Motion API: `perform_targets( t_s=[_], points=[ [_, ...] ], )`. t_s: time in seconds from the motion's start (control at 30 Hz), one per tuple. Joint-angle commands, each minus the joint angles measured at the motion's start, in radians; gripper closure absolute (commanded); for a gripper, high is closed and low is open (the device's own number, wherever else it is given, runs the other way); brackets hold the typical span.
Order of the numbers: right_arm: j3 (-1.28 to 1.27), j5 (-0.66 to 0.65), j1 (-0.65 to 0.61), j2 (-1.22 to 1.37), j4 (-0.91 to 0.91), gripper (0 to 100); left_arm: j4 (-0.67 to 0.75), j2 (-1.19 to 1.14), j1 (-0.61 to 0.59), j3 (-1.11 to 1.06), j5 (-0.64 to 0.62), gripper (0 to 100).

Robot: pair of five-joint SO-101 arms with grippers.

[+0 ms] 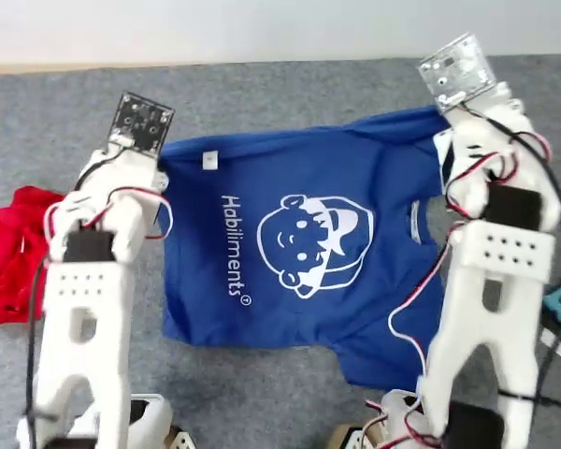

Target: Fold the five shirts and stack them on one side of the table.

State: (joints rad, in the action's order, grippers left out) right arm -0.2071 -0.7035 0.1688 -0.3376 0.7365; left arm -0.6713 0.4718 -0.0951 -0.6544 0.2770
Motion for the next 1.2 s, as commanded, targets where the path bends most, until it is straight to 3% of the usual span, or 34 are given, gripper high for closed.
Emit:
perform_targets(
  t_s=[0.0, 0.23, 0.5, 1.17],
  points=[
    [-0.008, -0.005, -0.007, 0.051, -0.14, 98.8, 0.133, -0.152, -0.008, 0.056, 0.003, 100],
    [-0.008, -0.009, -0.024, 0.223, -0.354, 98.9, 0.186, -0.542, -0.009, 0.348, 0.002, 100],
    [0.017, -0.011, -0.024, 0.355, -0.475, 98.9, 0.183, -0.879, -0.009, 0.676, 0.002, 100],
    [0.459, -0.008, -0.05, 0.711, -0.47, 98.9, 0.127, -1.154, -0.011, 1.081, -0.04, 100]
  ],
)
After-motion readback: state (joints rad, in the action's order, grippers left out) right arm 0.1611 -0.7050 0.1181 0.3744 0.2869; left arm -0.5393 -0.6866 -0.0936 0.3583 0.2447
